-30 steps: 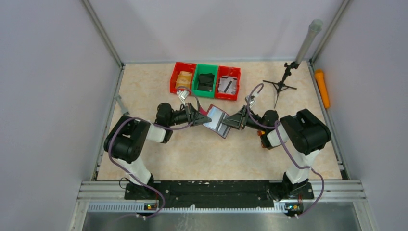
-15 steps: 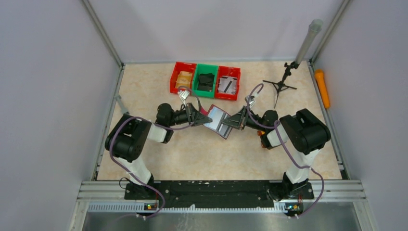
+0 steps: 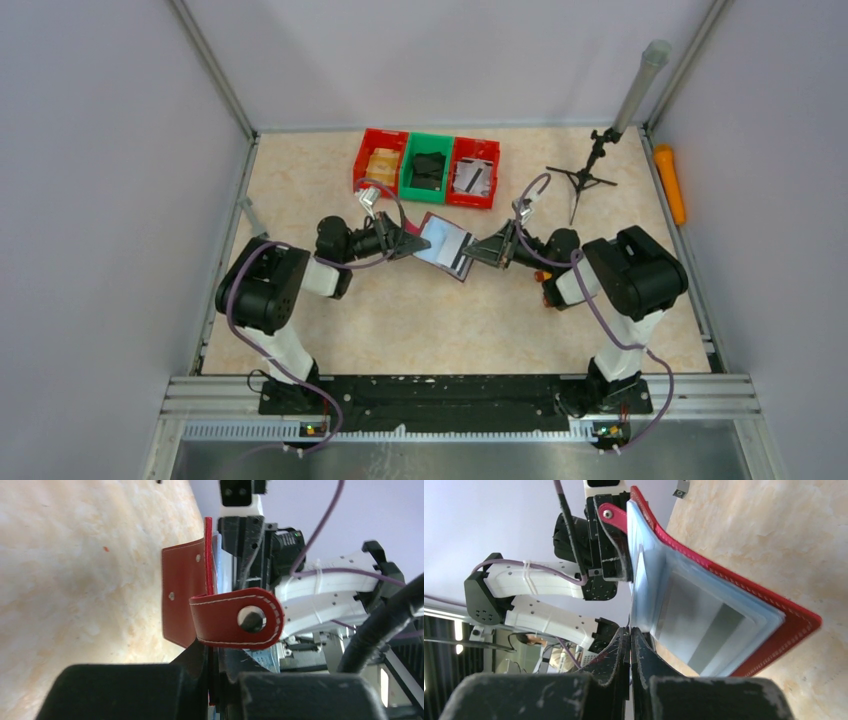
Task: Take the credit cards out of the card holder
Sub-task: Remove the credit card from the card holder.
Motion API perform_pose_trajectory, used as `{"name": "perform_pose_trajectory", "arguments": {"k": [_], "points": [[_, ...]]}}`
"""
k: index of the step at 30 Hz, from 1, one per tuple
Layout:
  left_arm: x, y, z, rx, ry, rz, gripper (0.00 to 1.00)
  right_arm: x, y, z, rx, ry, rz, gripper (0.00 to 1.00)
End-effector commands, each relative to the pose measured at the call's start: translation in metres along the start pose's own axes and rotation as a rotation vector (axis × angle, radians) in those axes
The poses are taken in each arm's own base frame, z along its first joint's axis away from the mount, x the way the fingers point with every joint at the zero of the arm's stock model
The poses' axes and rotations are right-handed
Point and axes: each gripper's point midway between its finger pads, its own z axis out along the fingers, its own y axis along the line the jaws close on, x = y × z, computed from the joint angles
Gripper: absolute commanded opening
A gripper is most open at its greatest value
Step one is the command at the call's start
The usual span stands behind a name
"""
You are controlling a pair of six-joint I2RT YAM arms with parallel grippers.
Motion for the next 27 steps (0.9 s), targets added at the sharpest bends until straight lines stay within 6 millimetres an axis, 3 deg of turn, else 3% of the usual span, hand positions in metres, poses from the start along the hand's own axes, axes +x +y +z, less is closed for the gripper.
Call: {"name": "perform_pose_trajectory", "arguments": {"k": [1, 7, 12, 17, 22, 27], "points": [[-0.013, 0.018, -0.010, -0.095, -0.071, 0.025, 0.00, -0.018, 0.013, -0.012, -0.058, -0.084, -0.135, 0.00], [-0.016, 0.069, -0.025, -0.401, -0.087, 0.002, 0.00, -0.035, -0.017, -0.031, 0.074, -0.172, -0.092, 0.00], [-0.017, 0.086, -0.039, -0.558, -0.088, 0.015, 0.00, -0.041, -0.026, -0.035, 0.168, -0.186, -0.143, 0.00], [-0.017, 0.092, -0.047, -0.631, -0.077, 0.022, 0.00, -0.060, -0.040, -0.047, 0.392, -0.220, -0.284, 0.00], [-0.018, 0.089, -0.047, -0.636, -0.069, 0.032, 0.00, -0.095, -0.044, -0.071, 0.645, -0.299, -0.461, 0.00], [-0.015, 0.086, -0.043, -0.613, -0.047, 0.021, 0.00, -0.112, -0.032, -0.062, 0.760, -0.287, -0.576, 0.00]]}}
